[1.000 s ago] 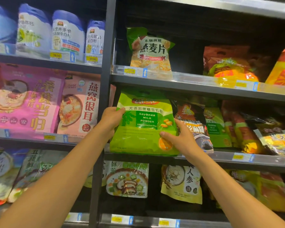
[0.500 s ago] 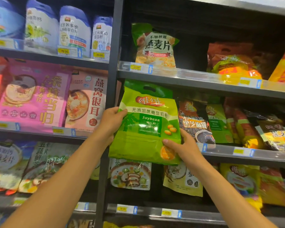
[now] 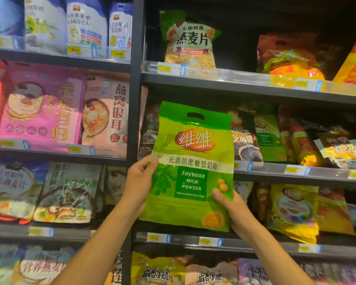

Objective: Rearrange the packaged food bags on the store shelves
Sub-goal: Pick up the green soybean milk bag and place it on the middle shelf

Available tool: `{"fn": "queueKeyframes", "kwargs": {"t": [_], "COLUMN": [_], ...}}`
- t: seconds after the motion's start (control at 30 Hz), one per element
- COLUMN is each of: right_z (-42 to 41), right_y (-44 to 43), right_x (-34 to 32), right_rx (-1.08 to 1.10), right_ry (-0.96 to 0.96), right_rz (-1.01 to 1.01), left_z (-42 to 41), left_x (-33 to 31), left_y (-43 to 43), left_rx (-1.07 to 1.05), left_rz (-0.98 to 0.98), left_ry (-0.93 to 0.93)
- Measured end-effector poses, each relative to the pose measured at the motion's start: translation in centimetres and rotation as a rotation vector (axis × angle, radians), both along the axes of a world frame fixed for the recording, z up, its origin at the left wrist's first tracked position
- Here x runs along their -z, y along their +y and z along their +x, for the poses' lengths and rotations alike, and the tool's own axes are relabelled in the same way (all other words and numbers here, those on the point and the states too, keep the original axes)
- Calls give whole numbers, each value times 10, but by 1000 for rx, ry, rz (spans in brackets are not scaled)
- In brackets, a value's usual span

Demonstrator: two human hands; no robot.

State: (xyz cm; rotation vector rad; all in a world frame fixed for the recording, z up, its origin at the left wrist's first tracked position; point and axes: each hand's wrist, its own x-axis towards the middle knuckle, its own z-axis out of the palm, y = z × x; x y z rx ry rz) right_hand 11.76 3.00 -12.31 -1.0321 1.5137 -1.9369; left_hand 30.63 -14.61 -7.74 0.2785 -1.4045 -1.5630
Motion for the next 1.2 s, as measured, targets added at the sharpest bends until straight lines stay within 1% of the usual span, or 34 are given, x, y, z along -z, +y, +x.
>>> {"fn": "queueKeyframes", "kwargs": {"t": [0.07, 0.2, 0.3, 0.47, 0.53, 0.6, 0.67, 0.77, 1.07, 1.2], "right_z": [0, 2, 1, -11, -15, -22, -29, -42, -83, -100], "right_y": [12, 44, 72, 127, 152, 177, 202, 239, 345, 377], "right_x": [14, 38, 50, 64, 65, 65, 67, 68, 64, 54], "right_rx": [-25, 9, 90, 233, 290, 320, 338, 365, 379, 384], "right_ry": [-61, -92, -98, -75, -46, -42, -57, -70, 47, 111], "right_rz": [5, 2, -20, -36, -16, -13, -7, 11, 97, 134], "left_z": [-3, -9, -17, -34, -41, -49, -59, -80, -134, -156], "left_x": [16, 38, 50, 66, 75, 84, 93, 106, 127, 129], "left_y": [9, 34, 56, 94, 106, 123, 147, 179, 275, 313], "left_rx": [33, 80, 130, 266, 368, 480, 548, 554, 537, 536], "left_rz": [12, 30, 37, -30, -69, -125, -141, -141, -41, -47], "left_ry": [-21, -99, -139, -194, -272, -441, -543, -519, -469, -448]}}
